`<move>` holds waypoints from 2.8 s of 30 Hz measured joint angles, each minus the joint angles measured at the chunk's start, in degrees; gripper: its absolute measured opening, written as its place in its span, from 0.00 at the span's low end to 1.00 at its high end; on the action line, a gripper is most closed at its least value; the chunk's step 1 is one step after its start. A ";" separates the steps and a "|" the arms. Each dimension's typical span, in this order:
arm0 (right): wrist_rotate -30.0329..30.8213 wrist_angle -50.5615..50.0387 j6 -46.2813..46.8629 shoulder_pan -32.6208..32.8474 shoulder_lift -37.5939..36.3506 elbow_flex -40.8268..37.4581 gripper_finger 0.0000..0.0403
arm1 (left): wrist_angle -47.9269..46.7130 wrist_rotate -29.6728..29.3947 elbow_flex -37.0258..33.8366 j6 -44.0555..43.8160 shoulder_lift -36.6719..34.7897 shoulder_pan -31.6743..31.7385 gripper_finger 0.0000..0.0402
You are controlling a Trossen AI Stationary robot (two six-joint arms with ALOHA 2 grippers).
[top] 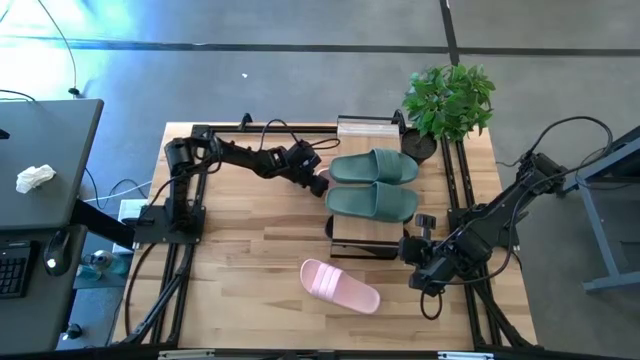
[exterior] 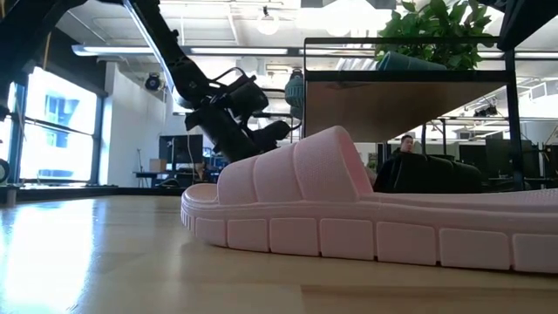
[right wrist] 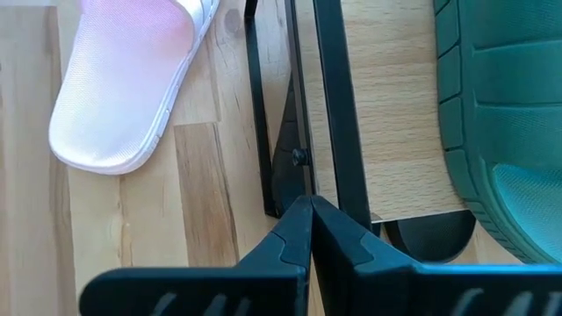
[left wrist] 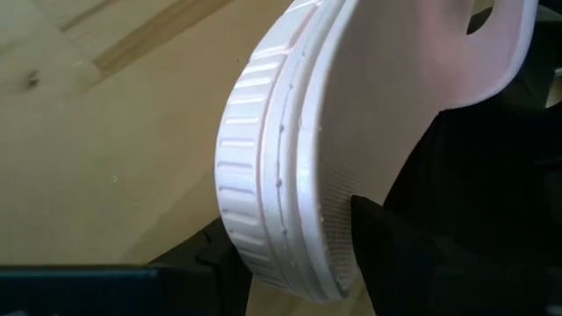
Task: Pick and place slides into the shelf
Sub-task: Put the top pink slipper under the shelf, then put the pink slipper under the shelf
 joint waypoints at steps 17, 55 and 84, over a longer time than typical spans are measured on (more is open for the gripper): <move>-1.01 0.13 0.00 0.11 0.00 0.00 0.00 | -2.39 3.58 0.02 4.65 -0.48 0.52 0.49; -0.52 0.45 -0.87 0.13 0.02 0.00 0.00 | -16.51 10.72 2.78 5.69 -3.46 6.62 0.86; -0.46 0.67 -1.09 0.13 0.02 0.00 0.00 | -20.78 -17.85 2.78 18.32 -32.41 -13.52 0.84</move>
